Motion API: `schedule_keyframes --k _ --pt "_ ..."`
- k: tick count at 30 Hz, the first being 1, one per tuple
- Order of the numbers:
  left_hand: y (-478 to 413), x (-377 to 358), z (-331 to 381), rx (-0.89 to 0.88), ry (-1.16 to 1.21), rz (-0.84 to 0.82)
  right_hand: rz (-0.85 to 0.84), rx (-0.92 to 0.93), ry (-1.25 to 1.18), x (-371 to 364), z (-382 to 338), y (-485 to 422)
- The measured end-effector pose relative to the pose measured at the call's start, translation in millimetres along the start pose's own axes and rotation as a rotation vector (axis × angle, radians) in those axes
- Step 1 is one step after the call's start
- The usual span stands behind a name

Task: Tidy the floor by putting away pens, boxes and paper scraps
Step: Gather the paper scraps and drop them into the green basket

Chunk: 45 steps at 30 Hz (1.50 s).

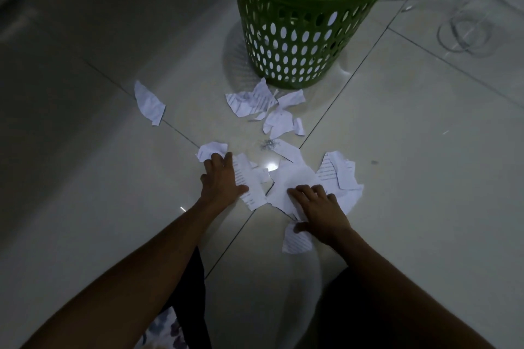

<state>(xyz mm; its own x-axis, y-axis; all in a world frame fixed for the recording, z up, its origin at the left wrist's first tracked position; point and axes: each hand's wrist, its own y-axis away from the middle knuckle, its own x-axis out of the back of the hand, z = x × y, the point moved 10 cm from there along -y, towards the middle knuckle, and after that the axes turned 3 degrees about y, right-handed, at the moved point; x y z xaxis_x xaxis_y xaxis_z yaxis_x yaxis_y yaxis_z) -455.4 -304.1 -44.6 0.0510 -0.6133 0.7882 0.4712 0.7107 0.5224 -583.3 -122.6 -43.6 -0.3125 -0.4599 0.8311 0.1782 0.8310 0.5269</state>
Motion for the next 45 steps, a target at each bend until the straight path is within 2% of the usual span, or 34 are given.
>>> schedule_keyframes --k 3,8,11,13,18,21,27,31,34,36,40,43,45 --pt "-4.6 5.1 -0.8 -0.018 0.053 0.01 0.032 -0.03 -0.061 11.4 3.3 -11.1" --pt "-12.7 8.3 -1.7 0.003 -0.051 0.018 0.047 -0.091 -0.129 27.8 9.6 -24.8" --pt "-15.9 4.4 0.7 -0.001 0.032 -0.018 0.116 -0.131 0.006 41.7 13.0 -25.6" --pt "-13.9 6.2 6.0 -0.036 0.055 0.008 0.167 -0.226 0.063 48.4 23.5 -23.3" --pt "-7.6 3.1 15.1 -0.064 0.096 0.011 0.032 -0.37 -0.204 22.8 42.3 -24.0" --pt "-8.9 1.9 13.5 -0.038 0.078 -0.015 0.024 -0.34 -0.302 21.2 35.6 -25.8" --pt "-6.6 1.2 12.6 -0.032 0.086 0.019 0.161 -0.21 -0.154 33.3 18.7 -24.1" --pt "-6.8 -0.2 14.9 -0.034 0.079 0.024 0.222 -0.133 -0.151 40.3 12.4 -21.5" --pt "-5.1 -1.4 18.9 -0.04 0.089 0.03 0.272 -0.17 -0.071 37.8 14.0 -18.9" --pt "-4.3 -3.7 21.4 -0.05 0.13 0.028 0.262 -0.286 -0.034 34.8 23.8 -15.7" --pt "-5.1 -6.8 23.3 -0.089 0.137 0.009 0.125 -0.497 -0.147 17.6 51.7 -7.4" --pt "-3.2 -7.6 24.2 -0.112 0.112 -0.015 0.055 -0.524 -0.379 4.0 55.3 -6.2" --pt "-0.9 -7.7 25.9 -0.133 0.1 -0.019 0.041 -0.485 -0.362 4.6 47.7 -10.0"
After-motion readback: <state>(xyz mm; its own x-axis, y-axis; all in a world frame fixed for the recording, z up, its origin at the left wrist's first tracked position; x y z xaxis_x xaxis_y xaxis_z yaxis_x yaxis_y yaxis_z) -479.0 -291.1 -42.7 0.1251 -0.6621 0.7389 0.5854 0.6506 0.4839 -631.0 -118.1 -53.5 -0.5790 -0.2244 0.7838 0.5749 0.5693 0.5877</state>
